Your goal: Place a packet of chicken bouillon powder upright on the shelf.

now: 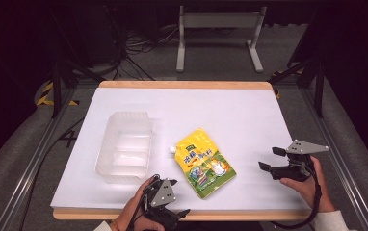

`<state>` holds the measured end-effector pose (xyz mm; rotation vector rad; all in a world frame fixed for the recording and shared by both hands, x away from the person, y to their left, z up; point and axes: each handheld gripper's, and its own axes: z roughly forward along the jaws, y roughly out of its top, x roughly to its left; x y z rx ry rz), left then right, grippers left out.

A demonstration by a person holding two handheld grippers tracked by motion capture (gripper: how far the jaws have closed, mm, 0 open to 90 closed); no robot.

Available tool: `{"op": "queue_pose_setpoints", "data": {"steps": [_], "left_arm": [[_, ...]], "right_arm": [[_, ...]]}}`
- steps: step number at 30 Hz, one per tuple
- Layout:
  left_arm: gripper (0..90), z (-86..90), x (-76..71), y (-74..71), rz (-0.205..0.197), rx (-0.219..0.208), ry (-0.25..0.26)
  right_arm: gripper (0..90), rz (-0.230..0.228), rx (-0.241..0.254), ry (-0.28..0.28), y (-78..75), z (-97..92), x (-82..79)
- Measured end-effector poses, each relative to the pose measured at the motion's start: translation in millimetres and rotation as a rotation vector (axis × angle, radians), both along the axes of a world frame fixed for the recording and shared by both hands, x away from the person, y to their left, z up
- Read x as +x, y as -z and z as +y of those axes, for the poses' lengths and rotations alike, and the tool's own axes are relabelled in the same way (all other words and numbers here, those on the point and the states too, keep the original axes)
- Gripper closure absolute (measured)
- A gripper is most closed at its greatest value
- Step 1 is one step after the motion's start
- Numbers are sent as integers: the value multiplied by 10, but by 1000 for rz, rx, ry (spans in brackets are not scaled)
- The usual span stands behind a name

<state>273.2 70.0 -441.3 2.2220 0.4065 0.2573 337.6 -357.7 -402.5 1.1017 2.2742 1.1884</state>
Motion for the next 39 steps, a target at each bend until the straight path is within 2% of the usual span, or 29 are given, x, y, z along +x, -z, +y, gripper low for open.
{"op": "queue_pose_setpoints", "data": {"steps": [1, 4, 6, 9, 11, 16, 17, 18, 21, 22, 23, 24, 26, 27, 29, 31, 35, 39], "left_arm": [[80, -5, 6, -2, 2, 0, -5], [81, -4, 62, -6, 30, -24, -9], [86, 0, 87, 0, 69, -42, -9], [86, -20, 113, 8, 80, -37, -21], [83, -61, 147, 6, 98, -45, -25], [82, -121, 203, -1, 116, -49, -45], [82, -152, 233, -5, 132, -61, -54], [79, -152, 233, -5, 132, -61, -54], [73, -200, 323, 3, 181, -92, -98], [72, -200, 323, 3, 181, -92, -98], [72, -206, 349, 4, 187, -91, -105], [70, -215, 373, 7, 185, -90, -134], [72, -220, 416, 17, 213, -102, -144], [70, -223, 434, 22, 210, -94, -153], [70, -238, 481, 47, 216, -79, -173], [67, -229, 542, 67, 241, -98, -186], [67, -220, 608, 58, 243, -113, -199], [58, -227, 700, 69, 295, -132, -214]], "right_arm": [[189, 22, 25, -5, 20, -2, 13], [186, 28, -5, -21, 56, 59, 27], [184, 41, -37, -38, 93, 121, 45], [192, 56, -46, -66, 129, 191, 83], [196, 73, -19, -84, 155, 276, 155], [197, 78, -13, -126, 155, 421, 252], [197, 84, 8, -154, 148, 500, 308], [197, 88, 13, -164, 149, 539, 340], [198, 107, 32, -190, 167, 645, 448], [198, 107, 32, -190, 167, 645, 448], [197, 126, 41, -195, 184, 687, 507], [194, 138, 47, -199, 200, 722, 553], [194, 159, 67, -216, 238, 808, 645], [189, 179, 71, -228, 254, 853, 681], [182, 202, 51, -250, 292, 971, 749], [184, 209, 43, -264, 325, 1055, 788], [184, 234, 57, -282, 386, 1180, 858], [188, 269, 84, -310, 404, 1281, 911]]}}
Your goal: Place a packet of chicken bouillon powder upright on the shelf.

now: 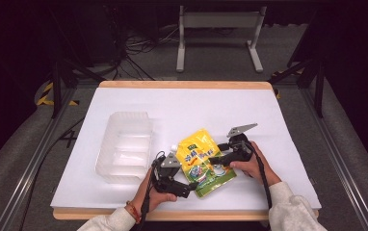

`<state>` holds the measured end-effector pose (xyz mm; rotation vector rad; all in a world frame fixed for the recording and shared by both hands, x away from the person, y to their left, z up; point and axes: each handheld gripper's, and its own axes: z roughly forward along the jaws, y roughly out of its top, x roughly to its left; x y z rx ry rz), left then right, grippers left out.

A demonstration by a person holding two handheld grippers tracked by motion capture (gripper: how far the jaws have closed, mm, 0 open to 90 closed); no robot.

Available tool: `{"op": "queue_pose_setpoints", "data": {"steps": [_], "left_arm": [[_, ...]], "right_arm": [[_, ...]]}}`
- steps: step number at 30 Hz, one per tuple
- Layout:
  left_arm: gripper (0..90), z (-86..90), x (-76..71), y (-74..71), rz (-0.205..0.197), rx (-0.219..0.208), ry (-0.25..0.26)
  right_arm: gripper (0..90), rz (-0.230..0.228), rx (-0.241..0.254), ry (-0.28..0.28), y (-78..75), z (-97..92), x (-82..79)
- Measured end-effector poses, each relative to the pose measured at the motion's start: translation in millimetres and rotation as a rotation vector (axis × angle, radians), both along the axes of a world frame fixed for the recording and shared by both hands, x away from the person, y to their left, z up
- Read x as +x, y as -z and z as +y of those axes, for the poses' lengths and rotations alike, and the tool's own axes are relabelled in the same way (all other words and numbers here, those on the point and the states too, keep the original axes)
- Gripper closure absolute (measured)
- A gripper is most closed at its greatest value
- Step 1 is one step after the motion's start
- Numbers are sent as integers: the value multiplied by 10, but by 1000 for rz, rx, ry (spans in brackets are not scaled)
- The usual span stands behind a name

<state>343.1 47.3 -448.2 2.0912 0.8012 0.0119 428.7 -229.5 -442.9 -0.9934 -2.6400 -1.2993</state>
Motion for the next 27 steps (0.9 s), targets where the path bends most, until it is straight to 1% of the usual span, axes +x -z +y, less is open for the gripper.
{"op": "queue_pose_setpoints", "data": {"steps": [2, 3, 5, 6, 7, 8, 9, 10, 11, 12, 13, 14, 15, 16, 17, 18, 20, 21, 23, 24, 26, 27], "left_arm": [[59, 10, 46, 20, 39, -9, -8], [60, 10, 60, 27, 45, -14, -11], [62, 10, 82, 24, 45, -12, -10], [64, 13, 84, 24, 48, -17, -22], [78, 10, 86, 25, 50, -15, -28], [84, 10, 103, 34, 61, -6, -30], [84, 10, 113, 39, 69, 11, -44], [96, 12, 113, 36, 63, 16, -56], [104, 10, 113, 34, 50, 36, -58], [104, 12, 115, 33, 47, 41, -52], [104, 12, 117, 34, 57, 30, -61], [102, 12, 123, 33, 58, 28, -58], [103, 15, 126, 34, 57, 28, -62], [107, 13, 121, 34, 58, 25, -70], [108, 2, 116, 35, 48, 35, -67], [103, 0, 116, 33, 48, 41, -61], [92, -1, 117, 37, 52, 32, -62], [84, 0, 119, 37, 52, 32, -56], [76, 14, 130, 41, 64, 12, -53], [74, 14, 130, 41, 64, 12, -53], [74, 15, 136, 38, 72, 0, -36], [78, 10, 128, 28, 68, -19, -34]], "right_arm": [[176, 21, 18, -10, 3, 47, 4], [180, 22, 20, -9, 6, 62, 0], [227, 35, 36, -14, 6, 62, -13], [251, 38, 45, -11, 5, 48, -26], [293, 37, 47, -4, 5, 33, -32], [332, 38, 54, -2, 2, 18, -38], [371, 31, 63, 4, -14, -6, -47], [406, 25, 64, 6, -29, -21, -55], [440, 17, 68, 7, -48, -37, -68], [496, 6, 66, 8, -65, -51, -80], [569, -7, 59, 12, -76, -59, -89], [649, -34, 28, 22, -89, -67, -112], [689, -48, 24, 19, -91, -77, -125], [734, -59, 33, 16, -94, -91, -137], [758, -61, 37, 15, -99, -102, -147], [779, -65, 46, 8, -107, -117, -156], [814, -88, 53, 3, -122, -129, -184], [833, -105, 66, 1, -138, -141, -208], [893, -138, 100, -8, -196, -187, -264], [893, -138, 100, -8, -196, -187, -264], [899, -164, 137, -5, -251, -242, -314], [900, -179, 148, -10, -274, -262, -340]]}}
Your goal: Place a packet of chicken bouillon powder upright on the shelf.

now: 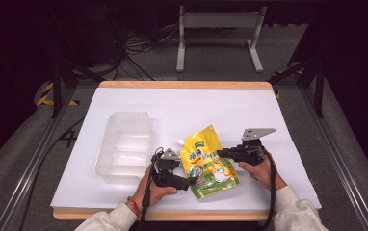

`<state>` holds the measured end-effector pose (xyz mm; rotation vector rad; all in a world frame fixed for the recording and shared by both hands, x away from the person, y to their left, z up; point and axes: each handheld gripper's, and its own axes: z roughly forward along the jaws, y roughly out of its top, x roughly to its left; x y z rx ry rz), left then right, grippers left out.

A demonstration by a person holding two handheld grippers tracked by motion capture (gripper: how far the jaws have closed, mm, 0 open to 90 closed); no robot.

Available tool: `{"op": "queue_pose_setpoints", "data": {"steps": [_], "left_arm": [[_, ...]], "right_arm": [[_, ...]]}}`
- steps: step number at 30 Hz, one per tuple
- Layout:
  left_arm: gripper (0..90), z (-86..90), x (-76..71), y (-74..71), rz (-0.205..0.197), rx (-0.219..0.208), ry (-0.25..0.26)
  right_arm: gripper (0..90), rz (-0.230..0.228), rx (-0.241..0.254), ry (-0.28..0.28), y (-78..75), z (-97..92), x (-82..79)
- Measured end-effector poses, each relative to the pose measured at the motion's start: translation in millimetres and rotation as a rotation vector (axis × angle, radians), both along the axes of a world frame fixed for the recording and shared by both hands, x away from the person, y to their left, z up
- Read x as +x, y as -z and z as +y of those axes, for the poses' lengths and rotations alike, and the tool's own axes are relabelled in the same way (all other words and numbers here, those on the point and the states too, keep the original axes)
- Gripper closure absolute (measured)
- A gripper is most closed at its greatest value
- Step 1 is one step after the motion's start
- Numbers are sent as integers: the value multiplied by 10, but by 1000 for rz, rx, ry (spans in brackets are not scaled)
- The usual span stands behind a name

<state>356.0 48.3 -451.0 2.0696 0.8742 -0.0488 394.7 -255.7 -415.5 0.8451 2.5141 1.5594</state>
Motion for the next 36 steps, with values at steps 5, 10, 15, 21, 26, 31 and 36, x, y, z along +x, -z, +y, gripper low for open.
{"op": "queue_pose_setpoints", "data": {"steps": [5, 10, 15, 21, 26, 31, 36], "left_arm": [[184, -82, -51, -118, -63, -24, 50], [323, -85, -62, -225, -99, -58, 37], [639, 17, -72, -348, -165, -57, 8], [797, 124, -86, -497, -208, -46, -5], [845, 203, -120, -620, -270, -39, -9], [890, 253, -166, -694, -321, -34, 3], [892, 263, -264, -804, -364, -2, -4]], "right_arm": [[900, -59, 32, 1, -109, -41, -133], [900, -111, 44, 3, -243, -36, -245], [900, -169, 66, 0, -367, 1, -352], [900, -204, 71, -17, -483, 88, -458], [900, -246, 57, -54, -570, 232, -575], [898, -268, 37, -63, -601, 304, -639], [899, -282, 56, -64, -630, 309, -660]]}}
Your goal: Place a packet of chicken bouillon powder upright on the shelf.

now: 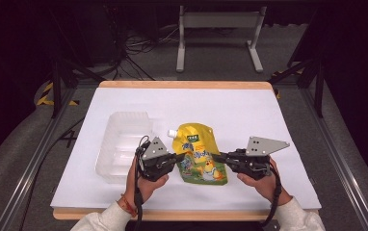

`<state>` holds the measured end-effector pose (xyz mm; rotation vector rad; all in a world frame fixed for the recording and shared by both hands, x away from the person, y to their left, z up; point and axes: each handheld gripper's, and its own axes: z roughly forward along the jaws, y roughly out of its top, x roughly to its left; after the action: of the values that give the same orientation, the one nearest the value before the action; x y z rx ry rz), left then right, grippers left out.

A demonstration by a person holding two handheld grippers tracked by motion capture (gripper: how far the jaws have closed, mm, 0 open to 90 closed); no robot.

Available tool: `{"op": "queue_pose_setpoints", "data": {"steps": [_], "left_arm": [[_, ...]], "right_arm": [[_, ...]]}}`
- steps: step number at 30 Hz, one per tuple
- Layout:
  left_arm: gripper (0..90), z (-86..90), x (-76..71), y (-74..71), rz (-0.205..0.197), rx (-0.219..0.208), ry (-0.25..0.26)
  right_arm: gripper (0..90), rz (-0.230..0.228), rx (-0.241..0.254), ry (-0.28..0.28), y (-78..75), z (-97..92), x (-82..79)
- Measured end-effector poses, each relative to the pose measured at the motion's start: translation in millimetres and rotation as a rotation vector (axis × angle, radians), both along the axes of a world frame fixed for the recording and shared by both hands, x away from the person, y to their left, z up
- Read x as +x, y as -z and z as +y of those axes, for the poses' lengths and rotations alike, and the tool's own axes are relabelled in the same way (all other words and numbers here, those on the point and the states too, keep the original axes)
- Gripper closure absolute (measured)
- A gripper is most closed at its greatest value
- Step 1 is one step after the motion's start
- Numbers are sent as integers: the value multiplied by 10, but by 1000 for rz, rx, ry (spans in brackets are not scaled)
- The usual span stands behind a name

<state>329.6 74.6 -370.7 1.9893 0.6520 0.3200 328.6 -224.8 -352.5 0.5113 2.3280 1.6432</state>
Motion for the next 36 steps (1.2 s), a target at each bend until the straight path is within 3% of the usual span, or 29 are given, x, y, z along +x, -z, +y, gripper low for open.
{"op": "queue_pose_setpoints", "data": {"steps": [3, 10, 15, 21, 27, 34, 36], "left_arm": [[893, -2, -50, -43, -39, 31, 2], [893, 150, -48, -125, -48, 25, 14], [892, 286, -44, -179, -78, 52, -1], [890, 472, -2, -251, -96, 32, -41], [886, 752, 94, -327, -137, 14, -58], [879, 958, 180, -368, -176, 19, -114], [876, 1007, 212, -374, -204, 20, -131]], "right_arm": [[900, -18, -2, -7, -34, 7, -32], [900, -43, 8, -14, -74, 101, -58], [900, -42, 18, -11, -99, 283, -54], [900, -53, 21, -10, -144, 498, -1], [900, -97, 11, -23, -255, 776, 104], [900, -90, 27, -38, -270, 1067, 241], [900, -93, 21, -41, -263, 1156, 272]]}}
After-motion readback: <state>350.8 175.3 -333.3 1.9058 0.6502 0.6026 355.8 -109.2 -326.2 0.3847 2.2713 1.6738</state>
